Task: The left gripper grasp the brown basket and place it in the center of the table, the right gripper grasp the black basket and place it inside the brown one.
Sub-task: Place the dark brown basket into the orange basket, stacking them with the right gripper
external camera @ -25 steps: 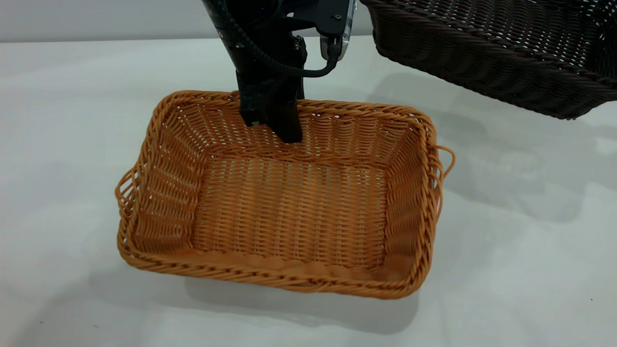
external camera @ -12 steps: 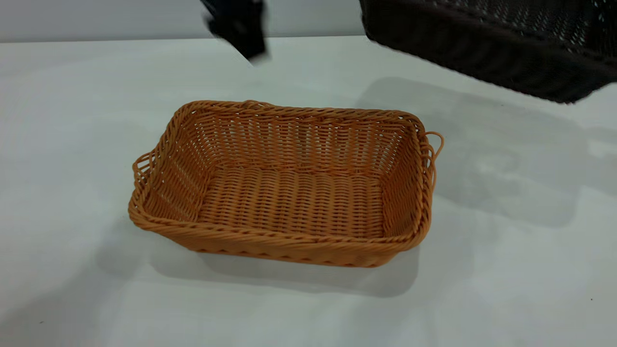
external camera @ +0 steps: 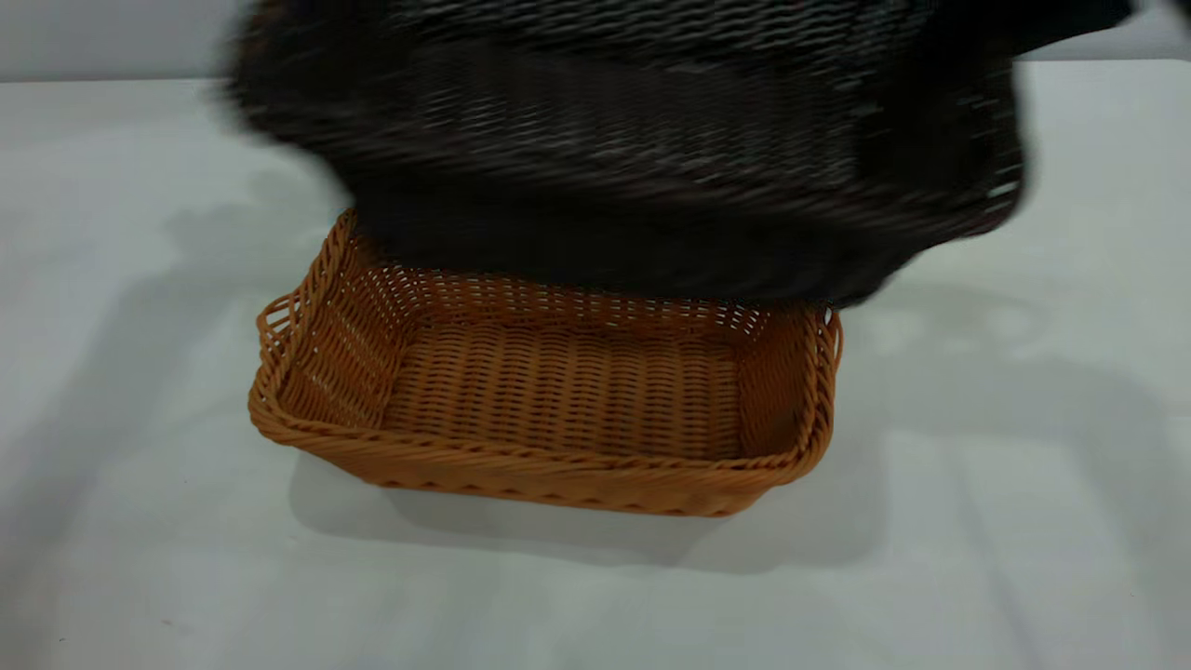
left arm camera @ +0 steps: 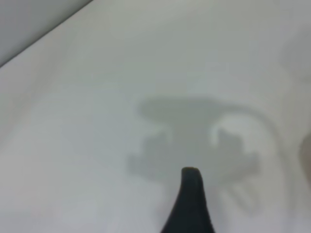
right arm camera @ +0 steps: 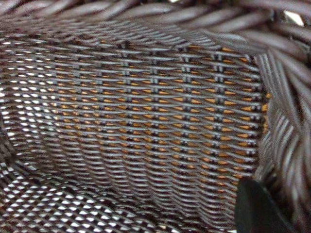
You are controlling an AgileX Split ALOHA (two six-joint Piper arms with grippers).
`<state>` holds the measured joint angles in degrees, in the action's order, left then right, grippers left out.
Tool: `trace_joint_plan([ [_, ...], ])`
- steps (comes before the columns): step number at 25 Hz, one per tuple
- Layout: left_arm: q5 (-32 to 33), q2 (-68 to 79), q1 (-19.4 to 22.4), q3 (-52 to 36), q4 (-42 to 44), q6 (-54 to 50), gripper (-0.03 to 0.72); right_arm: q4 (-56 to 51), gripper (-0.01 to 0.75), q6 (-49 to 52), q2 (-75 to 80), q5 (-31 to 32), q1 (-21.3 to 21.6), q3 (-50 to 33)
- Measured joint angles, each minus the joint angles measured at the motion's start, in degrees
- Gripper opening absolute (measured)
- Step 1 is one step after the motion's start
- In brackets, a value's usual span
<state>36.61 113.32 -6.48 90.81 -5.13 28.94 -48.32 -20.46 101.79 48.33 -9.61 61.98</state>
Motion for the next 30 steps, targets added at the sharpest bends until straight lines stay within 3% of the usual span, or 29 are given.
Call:
trace_joint_plan([
  [6, 0.0, 0.0, 0.8, 0.0, -0.1, -0.1, 0.562, -0.7, 0.081, 3.0, 4.8, -6.0, -8.0, 0.0],
  [13, -0.7, 0.0, 0.8, 0.0, -0.1, 0.1, 0.562, -3.6, 0.081, 3.9, 10.4, -11.7, -8.3, 0.0],
  [30, -2.7, 0.0, 0.8, 0.0, -0.1, 0.3, 0.562, 1.5, 0.081, 9.8, 12.3, -12.0, -8.3, 0.0],
])
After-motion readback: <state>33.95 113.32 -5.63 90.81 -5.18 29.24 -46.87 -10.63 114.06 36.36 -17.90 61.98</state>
